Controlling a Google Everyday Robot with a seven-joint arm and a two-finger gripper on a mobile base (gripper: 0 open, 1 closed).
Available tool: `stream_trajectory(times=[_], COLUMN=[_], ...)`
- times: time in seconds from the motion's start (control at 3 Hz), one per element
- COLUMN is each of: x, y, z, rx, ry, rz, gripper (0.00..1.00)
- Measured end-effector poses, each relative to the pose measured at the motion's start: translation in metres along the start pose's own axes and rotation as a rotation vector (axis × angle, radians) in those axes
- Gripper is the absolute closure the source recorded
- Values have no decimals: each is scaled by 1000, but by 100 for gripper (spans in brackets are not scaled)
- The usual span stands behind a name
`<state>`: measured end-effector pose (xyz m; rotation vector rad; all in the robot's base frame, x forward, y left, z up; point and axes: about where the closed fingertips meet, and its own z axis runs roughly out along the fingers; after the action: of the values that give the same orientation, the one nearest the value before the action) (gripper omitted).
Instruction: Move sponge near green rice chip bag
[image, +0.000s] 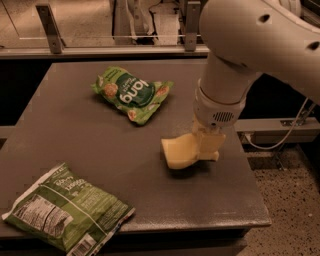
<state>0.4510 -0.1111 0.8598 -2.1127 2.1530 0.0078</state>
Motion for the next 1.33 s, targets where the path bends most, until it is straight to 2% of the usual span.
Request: stream_trajectory(times=[0.33,0.67,1.0,1.33], x=[3,12,8,-3], y=[-43,-86,-120,-142], z=[-16,-26,-32,-27], rx=[31,49,85,125], ry=[21,-5,-49,-146], rz=[12,43,64,119], gripper=[100,100,100,82])
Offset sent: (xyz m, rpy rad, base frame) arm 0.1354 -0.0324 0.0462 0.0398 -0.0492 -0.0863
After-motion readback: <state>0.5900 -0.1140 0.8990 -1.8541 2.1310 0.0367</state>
